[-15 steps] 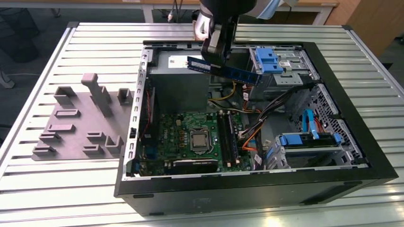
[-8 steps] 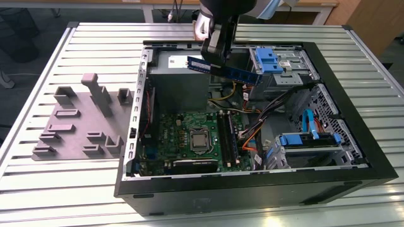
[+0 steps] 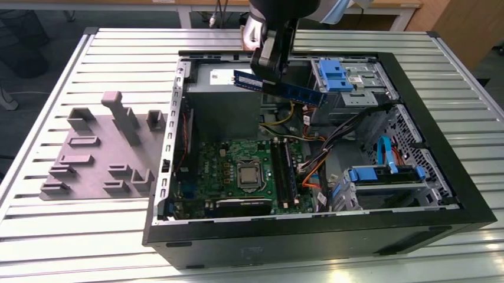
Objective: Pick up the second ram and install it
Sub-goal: 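Insert the second ram into the second slot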
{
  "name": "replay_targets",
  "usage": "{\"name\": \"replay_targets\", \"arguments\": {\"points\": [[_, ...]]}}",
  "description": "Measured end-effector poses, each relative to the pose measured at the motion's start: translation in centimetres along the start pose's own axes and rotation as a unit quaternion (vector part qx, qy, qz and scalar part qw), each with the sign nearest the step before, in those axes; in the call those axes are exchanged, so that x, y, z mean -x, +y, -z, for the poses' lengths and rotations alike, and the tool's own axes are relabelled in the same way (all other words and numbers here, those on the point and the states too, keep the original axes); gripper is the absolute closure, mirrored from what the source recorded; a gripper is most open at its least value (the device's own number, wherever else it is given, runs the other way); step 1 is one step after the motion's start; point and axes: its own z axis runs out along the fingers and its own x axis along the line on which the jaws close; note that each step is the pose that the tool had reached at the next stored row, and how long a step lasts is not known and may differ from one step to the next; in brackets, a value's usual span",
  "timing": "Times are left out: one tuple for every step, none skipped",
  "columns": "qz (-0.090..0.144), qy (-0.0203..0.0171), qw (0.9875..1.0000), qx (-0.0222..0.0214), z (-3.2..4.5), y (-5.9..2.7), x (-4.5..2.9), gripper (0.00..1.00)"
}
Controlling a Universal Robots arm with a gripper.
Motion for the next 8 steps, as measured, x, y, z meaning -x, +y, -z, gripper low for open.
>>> {"name": "replay_targets", "arguments": {"points": [[0.0,0.0,1.0,0.0,0.0,0.0,0.0,0.86],[-0.001,0.0,1.0,0.0,0.0,0.0,0.0,0.86],[-0.001,0.0,1.0,0.0,0.0,0.0,0.0,0.86],[-0.001,0.0,1.0,0.0,0.0,0.0,0.0,0.86],[-0.001,0.0,1.0,0.0,0.0,0.0,0.0,0.86],[-0.002,0.0,1.0,0.0,0.0,0.0,0.0,0.86],[-0.002,0.0,1.0,0.0,0.0,0.0,0.0,0.86],[-0.002,0.0,1.0,0.0,0.0,0.0,0.0,0.86]]}}
